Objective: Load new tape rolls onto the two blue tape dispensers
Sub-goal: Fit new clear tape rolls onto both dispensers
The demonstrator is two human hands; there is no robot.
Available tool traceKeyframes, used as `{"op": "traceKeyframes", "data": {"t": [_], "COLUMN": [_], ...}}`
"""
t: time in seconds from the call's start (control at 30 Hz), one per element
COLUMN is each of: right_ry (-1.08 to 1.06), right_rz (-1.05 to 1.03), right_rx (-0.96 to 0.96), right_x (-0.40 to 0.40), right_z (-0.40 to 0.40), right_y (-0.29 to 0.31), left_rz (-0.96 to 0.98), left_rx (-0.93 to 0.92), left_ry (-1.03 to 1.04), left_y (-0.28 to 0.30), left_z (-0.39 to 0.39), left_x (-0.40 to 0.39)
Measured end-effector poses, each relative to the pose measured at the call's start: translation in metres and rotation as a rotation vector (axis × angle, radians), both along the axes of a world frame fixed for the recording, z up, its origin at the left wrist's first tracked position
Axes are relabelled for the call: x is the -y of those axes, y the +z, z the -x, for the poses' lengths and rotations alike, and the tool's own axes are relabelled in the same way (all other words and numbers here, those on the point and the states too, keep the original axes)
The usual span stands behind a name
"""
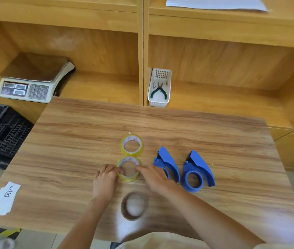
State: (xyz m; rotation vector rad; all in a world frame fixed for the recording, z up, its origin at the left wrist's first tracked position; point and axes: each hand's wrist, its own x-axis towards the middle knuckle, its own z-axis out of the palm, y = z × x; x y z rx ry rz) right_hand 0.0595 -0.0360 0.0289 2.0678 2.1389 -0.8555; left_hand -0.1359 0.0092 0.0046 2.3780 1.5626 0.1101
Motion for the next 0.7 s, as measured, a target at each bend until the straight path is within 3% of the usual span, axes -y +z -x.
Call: {"op": "traceKeyframes", "data": {"t": [0.17,0.33,0.5,0.7], "right_ry": [-0.062,-0.049,-0.022,-0.116], "right_rz": [-0.076,-0.211,-0.274,-0.215], "right_rx": [-0.098,-0.003,0.026,0.012], "right_x": [-0.003,0.007,0.044,0.077], "right_z": [-0.029,-0.063,-0.091,-0.098], "right_y": [0.015,0.036,0.032,0.013], "left_rz": [-0.151,-0.246,-0.159,-0.016], "left_rx": [0.089,0.089,0.077,-0.070], "left_ry": [-0.172,-0.407,-0.705,-0.787], "left_y": [0.015,0.033,0.036,0.028], "left_z": [-0.011,-0.042,-0.068,-0.092], "left_x": [-0.004,-0.005,0.002,0.022]}}
